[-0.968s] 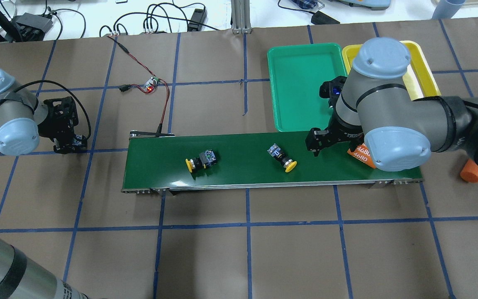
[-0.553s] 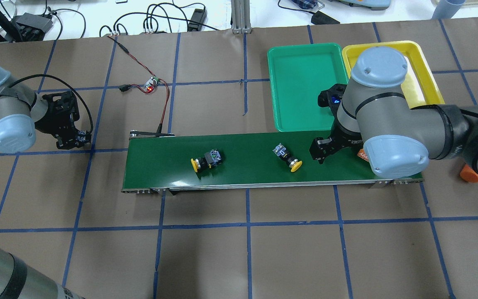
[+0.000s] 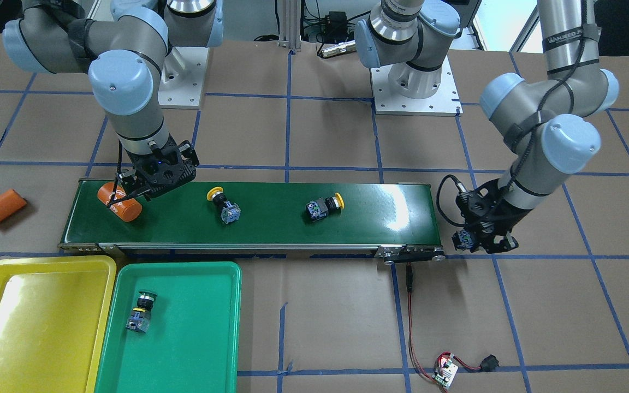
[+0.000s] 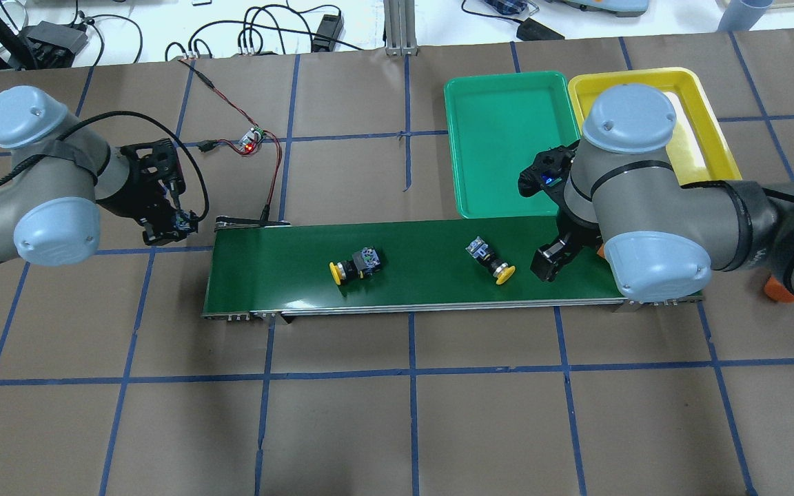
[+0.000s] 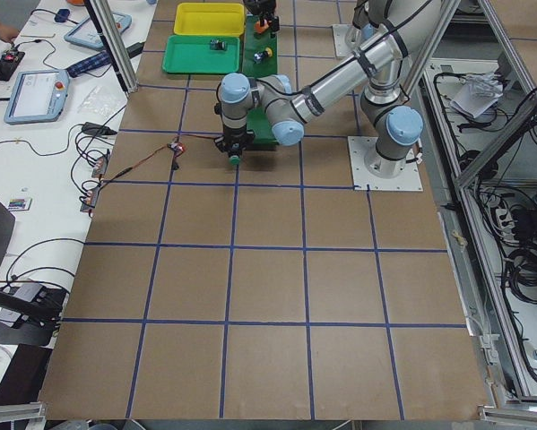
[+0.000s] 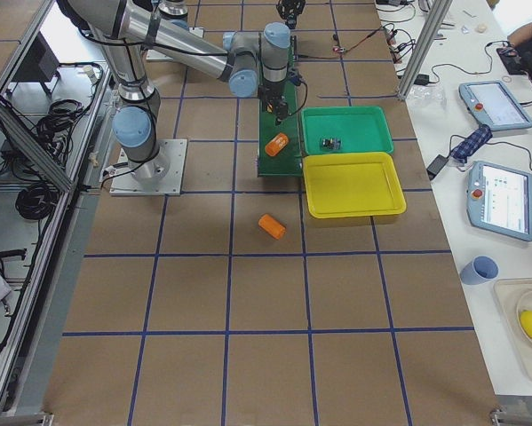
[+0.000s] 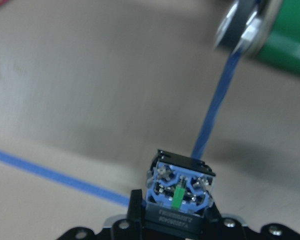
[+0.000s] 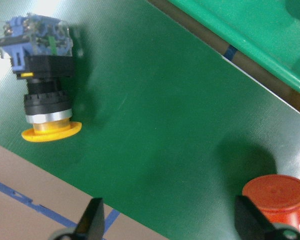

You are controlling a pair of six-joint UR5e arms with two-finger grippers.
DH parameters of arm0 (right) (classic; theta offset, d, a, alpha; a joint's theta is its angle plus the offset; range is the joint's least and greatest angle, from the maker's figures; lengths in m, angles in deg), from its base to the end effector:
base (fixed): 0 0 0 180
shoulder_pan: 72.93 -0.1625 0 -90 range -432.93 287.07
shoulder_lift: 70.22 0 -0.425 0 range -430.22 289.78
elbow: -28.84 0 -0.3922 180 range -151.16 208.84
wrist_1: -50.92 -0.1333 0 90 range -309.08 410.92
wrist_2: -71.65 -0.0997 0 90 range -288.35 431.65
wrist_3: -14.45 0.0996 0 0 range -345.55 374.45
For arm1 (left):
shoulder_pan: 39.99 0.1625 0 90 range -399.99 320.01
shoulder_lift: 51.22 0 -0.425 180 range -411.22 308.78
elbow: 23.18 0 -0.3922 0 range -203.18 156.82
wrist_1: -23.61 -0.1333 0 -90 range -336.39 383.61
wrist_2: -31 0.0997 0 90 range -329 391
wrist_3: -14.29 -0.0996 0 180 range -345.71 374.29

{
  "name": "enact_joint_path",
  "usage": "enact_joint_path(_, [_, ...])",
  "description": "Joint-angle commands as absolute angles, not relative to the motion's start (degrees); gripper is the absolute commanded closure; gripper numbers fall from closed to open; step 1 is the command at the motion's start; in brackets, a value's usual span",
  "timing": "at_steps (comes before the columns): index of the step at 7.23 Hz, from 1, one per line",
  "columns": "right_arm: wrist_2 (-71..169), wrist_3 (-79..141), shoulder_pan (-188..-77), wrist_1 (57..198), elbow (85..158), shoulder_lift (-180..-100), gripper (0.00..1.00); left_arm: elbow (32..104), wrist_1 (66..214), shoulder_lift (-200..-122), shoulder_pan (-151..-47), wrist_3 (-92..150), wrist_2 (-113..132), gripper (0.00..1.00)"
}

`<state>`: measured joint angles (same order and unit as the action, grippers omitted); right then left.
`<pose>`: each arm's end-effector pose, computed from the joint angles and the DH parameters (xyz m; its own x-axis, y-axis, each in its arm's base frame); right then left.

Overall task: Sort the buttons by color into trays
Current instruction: 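Lower the right gripper onto a yellow-capped switch while left gripper brings green-capped switch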

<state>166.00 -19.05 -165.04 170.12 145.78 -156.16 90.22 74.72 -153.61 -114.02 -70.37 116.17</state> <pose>0.1427 -0.4579 0.2820 -0.8105 -0.5839 0.0459 -0.5806 0.8113 0.0680 0.0053 -0.5334 0.2545 -0.3628 0.9307 -0.0460 0.9295 0.3580 -0.0887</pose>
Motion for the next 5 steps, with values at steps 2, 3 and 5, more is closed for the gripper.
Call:
enact_joint_path(2, [165.3,-13.6,-165.3,170.3,147.5,-156.3,0.08,94.3,73.6,-149.9,-125.7,-55.5,116.2,1.0])
enact_joint_path(3, [163.8,-12.5,-165.5,170.4,147.6,-156.5,0.08,95.3,73.0,-149.8,-128.2,-53.3,116.2,1.0])
enact_joint_path(5, [163.4,-12.1,-166.8,172.4,147.8,-155.8,0.08,98.0,70.5,-149.5,-128.7,-53.5,117.0,0.01])
